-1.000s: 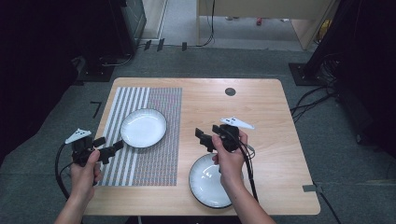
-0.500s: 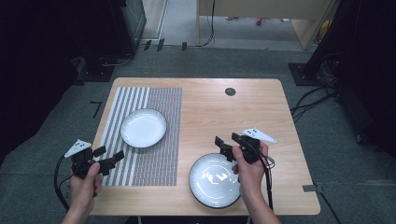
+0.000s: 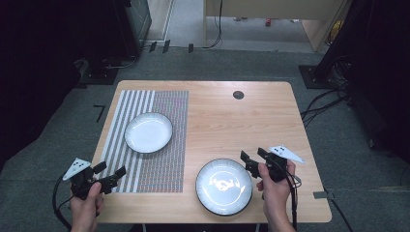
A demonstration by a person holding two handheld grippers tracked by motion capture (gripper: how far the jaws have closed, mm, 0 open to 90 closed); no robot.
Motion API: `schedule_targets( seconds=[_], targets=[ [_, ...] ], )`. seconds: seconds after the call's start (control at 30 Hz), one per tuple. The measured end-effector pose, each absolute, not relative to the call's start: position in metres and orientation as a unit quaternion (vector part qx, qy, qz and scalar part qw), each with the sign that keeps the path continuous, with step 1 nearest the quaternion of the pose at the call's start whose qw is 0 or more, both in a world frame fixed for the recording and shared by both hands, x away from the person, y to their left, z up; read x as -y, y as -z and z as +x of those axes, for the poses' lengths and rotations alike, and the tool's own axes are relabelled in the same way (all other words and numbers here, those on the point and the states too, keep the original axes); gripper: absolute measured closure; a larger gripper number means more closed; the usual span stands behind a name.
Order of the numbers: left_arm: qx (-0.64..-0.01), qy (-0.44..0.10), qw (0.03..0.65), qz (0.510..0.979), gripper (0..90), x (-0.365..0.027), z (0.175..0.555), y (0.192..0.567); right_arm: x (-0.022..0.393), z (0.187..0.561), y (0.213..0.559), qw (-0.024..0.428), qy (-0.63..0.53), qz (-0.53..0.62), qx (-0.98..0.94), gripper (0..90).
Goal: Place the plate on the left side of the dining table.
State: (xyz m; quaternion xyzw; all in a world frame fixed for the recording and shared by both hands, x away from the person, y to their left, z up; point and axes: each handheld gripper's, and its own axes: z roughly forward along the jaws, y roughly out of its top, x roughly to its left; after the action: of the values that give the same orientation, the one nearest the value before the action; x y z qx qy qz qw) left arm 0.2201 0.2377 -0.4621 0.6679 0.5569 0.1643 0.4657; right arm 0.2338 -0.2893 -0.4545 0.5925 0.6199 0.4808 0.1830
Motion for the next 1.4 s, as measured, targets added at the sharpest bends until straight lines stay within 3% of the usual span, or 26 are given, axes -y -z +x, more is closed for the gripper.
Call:
schedule_targets(
  seconds=[0.97,1.4],
  targets=[
    [-0.589,-0.214,0.405,0.666,12.0,-0.277,0.205,0.495,0.396,0.192,0.495,0.236,-0.418,0.653,-0.586,27.3],
    [-0.593,-0.220,0.355,0.689,12.0,-0.277,0.210,0.509,0.435,0.185,0.518,0.254,-0.355,0.677,-0.593,26.7]
  ],
)
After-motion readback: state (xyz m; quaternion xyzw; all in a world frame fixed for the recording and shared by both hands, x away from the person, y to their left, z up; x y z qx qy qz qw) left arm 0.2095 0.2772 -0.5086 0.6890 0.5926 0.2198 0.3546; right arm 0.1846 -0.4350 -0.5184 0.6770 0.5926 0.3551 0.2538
